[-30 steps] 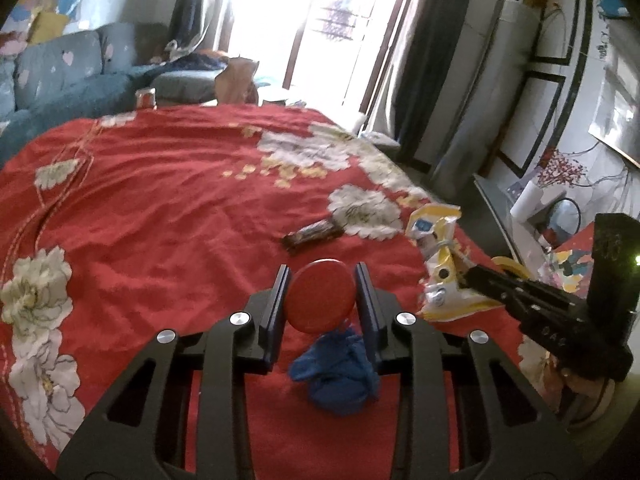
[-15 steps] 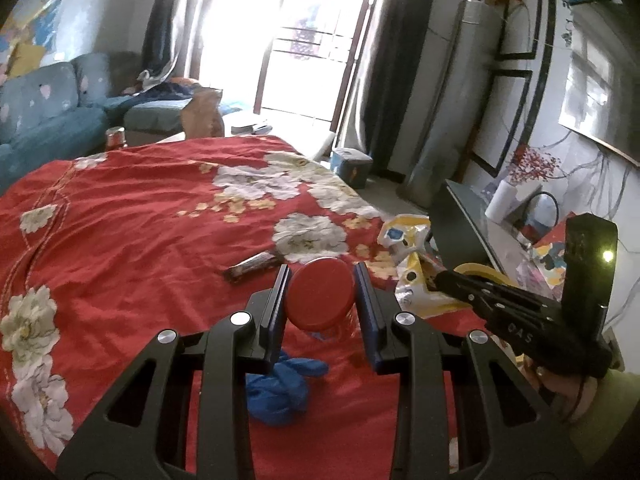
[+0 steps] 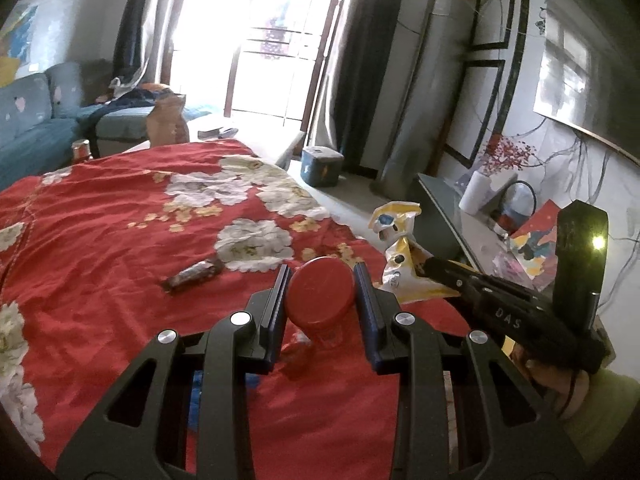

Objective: Collect trash
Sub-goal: 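Carry the red can and yellow-white wrapper with both tools over the bin, then open the left tool to drop the red can while the right tool drops the wrapper into the bin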

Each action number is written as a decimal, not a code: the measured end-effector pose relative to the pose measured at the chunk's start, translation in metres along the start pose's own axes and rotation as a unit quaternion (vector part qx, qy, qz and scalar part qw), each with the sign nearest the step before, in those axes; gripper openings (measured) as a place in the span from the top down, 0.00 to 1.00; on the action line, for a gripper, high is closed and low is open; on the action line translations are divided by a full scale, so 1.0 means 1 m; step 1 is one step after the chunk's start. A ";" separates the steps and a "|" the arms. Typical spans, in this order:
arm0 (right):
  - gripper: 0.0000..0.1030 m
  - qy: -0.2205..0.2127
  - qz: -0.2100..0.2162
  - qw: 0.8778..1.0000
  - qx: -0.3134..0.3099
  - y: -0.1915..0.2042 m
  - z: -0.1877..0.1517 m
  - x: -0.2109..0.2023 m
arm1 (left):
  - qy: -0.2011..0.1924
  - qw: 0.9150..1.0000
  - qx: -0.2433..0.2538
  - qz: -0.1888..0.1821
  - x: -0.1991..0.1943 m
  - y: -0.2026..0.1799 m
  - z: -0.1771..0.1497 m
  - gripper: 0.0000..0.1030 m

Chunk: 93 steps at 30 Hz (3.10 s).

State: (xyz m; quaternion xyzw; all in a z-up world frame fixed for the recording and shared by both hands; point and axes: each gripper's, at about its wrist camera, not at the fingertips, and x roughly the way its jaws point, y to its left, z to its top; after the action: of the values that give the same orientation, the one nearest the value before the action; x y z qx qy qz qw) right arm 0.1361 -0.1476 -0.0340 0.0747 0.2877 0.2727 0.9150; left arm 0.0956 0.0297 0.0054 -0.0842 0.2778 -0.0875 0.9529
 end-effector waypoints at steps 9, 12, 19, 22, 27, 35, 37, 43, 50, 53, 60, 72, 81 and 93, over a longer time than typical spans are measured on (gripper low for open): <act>0.93 -0.017 -0.029 0.999 0.021 -0.026 0.003 -0.017 | 0.009 1.000 0.020 -0.021 0.013 -0.027 0.000 0.76; 0.93 -0.022 -0.041 0.999 0.029 -0.038 0.005 -0.022 | 0.013 0.999 0.028 -0.027 0.017 -0.036 0.000 0.76; 0.93 -0.031 -0.069 0.996 0.049 -0.065 0.004 -0.034 | 0.022 0.998 0.049 -0.043 0.027 -0.059 -0.003 0.76; 0.93 -0.033 -0.080 0.995 0.058 -0.078 0.003 -0.038 | 0.026 0.997 0.057 -0.050 0.031 -0.069 -0.004 0.76; 0.93 -0.035 -0.099 0.992 0.074 -0.096 0.001 -0.045 | 0.030 0.995 0.069 -0.064 0.039 -0.087 -0.004 0.76; 0.93 -0.042 -0.131 0.986 0.095 -0.130 -0.003 -0.062 | 0.037 0.991 0.091 -0.086 0.053 -0.119 -0.004 0.76; 0.93 -0.040 -0.136 0.985 0.100 -0.138 -0.003 -0.063 | 0.039 0.990 0.098 -0.092 0.057 -0.128 -0.005 0.76; 0.93 -0.040 -0.156 0.980 0.116 -0.162 -0.006 -0.071 | 0.044 0.986 0.116 -0.109 0.066 -0.153 -0.008 0.76; 0.93 -0.030 -0.176 0.975 0.133 -0.190 -0.015 -0.075 | 0.054 0.981 0.136 -0.126 0.081 -0.179 -0.014 0.76; 0.93 -0.029 -0.181 0.973 0.143 -0.202 -0.019 -0.077 | 0.056 0.979 0.145 -0.131 0.087 -0.187 -0.015 0.76; 0.93 -0.018 -0.189 0.969 0.157 -0.222 -0.025 -0.077 | 0.073 0.977 0.147 -0.139 0.107 -0.203 -0.019 0.76; 0.93 -0.005 -0.197 0.962 0.189 -0.256 -0.039 -0.079 | 0.092 0.973 0.147 -0.151 0.135 -0.223 -0.025 0.76; 0.92 0.014 -0.184 0.961 0.204 -0.271 -0.048 -0.076 | 0.109 0.971 0.138 -0.159 0.157 -0.229 -0.033 0.76; 0.58 0.014 -0.182 0.960 0.212 -0.272 -0.049 -0.075 | 0.114 0.972 0.128 -0.161 0.165 -0.229 -0.033 0.39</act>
State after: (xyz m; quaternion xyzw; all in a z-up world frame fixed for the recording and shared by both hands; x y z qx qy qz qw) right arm 0.1810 -0.4177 -0.1181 0.2095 0.3608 0.0351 0.9082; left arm 0.1872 -0.2318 -0.0586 0.0057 0.3536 -0.2832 0.8915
